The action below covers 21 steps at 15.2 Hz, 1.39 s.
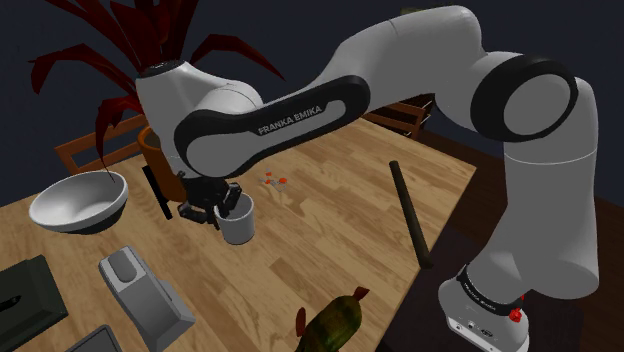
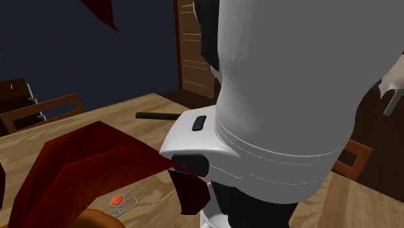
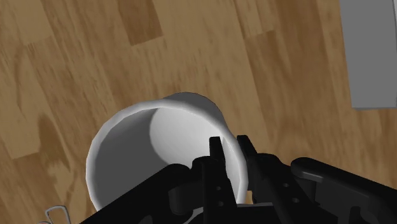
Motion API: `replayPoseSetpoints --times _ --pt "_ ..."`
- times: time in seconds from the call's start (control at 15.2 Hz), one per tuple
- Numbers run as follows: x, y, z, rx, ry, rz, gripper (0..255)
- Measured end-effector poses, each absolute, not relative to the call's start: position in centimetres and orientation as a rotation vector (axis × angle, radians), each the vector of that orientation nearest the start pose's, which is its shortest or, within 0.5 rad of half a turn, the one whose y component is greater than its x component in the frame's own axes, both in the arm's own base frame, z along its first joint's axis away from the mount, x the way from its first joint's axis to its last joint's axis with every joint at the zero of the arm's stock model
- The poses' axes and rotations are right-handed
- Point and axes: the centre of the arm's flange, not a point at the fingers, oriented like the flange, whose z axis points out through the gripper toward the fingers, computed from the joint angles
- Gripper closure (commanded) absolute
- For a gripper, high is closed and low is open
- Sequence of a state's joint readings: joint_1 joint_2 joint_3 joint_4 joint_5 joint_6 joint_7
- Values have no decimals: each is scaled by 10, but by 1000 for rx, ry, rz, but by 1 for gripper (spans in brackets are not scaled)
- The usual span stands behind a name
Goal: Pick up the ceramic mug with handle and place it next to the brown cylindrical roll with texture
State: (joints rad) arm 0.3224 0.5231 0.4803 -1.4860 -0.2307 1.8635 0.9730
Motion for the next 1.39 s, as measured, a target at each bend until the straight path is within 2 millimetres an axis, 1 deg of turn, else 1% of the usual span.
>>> replayPoseSetpoints --times 1.39 --pt "521 439 499 -3187 222 107 255"
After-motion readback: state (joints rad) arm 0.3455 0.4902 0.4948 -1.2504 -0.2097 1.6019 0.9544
